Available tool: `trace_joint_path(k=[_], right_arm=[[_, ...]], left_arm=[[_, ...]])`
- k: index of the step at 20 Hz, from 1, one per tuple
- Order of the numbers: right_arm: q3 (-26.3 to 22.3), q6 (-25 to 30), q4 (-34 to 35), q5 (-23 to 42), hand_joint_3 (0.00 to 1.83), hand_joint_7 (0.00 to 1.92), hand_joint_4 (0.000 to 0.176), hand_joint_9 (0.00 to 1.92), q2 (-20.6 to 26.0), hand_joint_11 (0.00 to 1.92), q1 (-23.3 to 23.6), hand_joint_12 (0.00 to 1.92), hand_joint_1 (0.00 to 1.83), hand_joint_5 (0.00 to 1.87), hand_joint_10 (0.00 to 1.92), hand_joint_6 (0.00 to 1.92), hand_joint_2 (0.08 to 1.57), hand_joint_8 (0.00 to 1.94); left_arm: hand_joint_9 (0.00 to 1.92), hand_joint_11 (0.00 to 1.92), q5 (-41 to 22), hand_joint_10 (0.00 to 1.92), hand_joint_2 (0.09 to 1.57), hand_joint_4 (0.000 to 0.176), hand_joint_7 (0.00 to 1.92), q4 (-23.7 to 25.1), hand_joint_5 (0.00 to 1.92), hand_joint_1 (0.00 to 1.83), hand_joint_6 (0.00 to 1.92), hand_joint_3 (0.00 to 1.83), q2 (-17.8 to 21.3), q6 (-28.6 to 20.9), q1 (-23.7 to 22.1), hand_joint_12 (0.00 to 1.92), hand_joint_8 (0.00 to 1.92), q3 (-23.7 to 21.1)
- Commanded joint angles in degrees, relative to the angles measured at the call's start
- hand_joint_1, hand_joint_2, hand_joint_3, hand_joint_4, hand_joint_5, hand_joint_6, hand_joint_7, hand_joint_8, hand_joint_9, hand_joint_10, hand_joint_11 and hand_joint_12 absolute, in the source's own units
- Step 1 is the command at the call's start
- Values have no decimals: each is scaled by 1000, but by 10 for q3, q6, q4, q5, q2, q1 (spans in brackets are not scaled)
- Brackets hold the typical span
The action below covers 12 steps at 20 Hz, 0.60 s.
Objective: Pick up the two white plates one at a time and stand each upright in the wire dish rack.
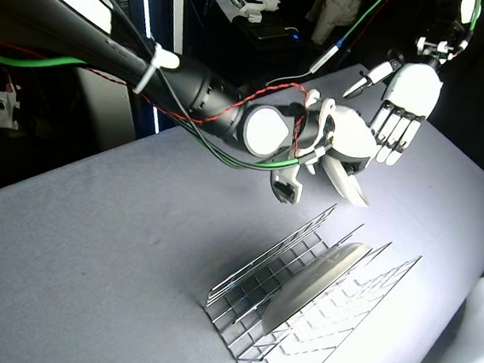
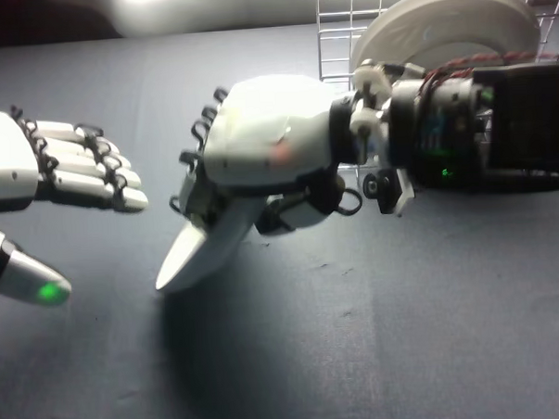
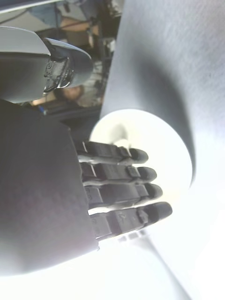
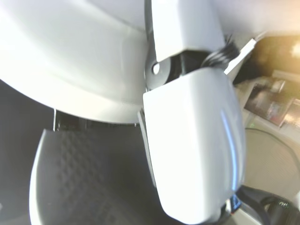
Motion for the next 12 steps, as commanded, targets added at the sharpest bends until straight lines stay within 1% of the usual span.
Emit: trace_joint_path(k=[1,2,3,5,6,9,11,12], right_arm=[[-9,0,33,58,0,1029,0,1006,9,938,12,1434,1494,944,919,891,1075,810],[-20,0,42,58,0,1036,0,1008,19,938,17,1431,1495,943,914,890,1074,803],[-32,0,51,58,0,1078,0,1040,31,952,20,1410,1497,987,873,815,1060,733],[-58,1,72,60,2,1073,0,1026,54,951,25,1410,1496,986,886,829,1060,741],[-70,1,85,60,1,1051,0,1005,65,946,26,1411,1495,969,908,872,1068,773],[-105,1,118,67,0,1062,0,1017,97,945,31,1420,1495,962,899,865,1067,758],[-127,3,142,68,0,1054,0,1014,119,953,38,1405,1496,975,891,859,1066,776],[-135,5,151,70,0,1049,0,1013,127,958,40,1394,1496,977,884,868,1065,783]], left_arm=[[151,0,-14,4,1124,0,171,-32,195,0,5,0,4,-1,-6,355,5,2],[165,0,-10,2,1129,0,187,-32,214,0,2,0,5,-1,-8,382,2,2],[170,0,-9,3,1127,0,186,-32,212,0,0,0,5,-1,-10,389,0,3],[169,0,-1,1,1129,0,186,-26,213,0,1,0,8,-1,-16,391,0,5],[164,0,0,0,1127,0,176,-26,203,0,0,0,8,-1,-18,390,0,8],[142,0,6,0,1134,0,159,-25,186,0,5,2,8,-1,-21,340,4,16],[147,0,7,1,1127,0,162,-25,185,0,0,0,8,-2,-26,357,2,16],[122,0,7,1,1124,0,136,-23,159,0,1,0,8,-2,-28,297,2,15]])
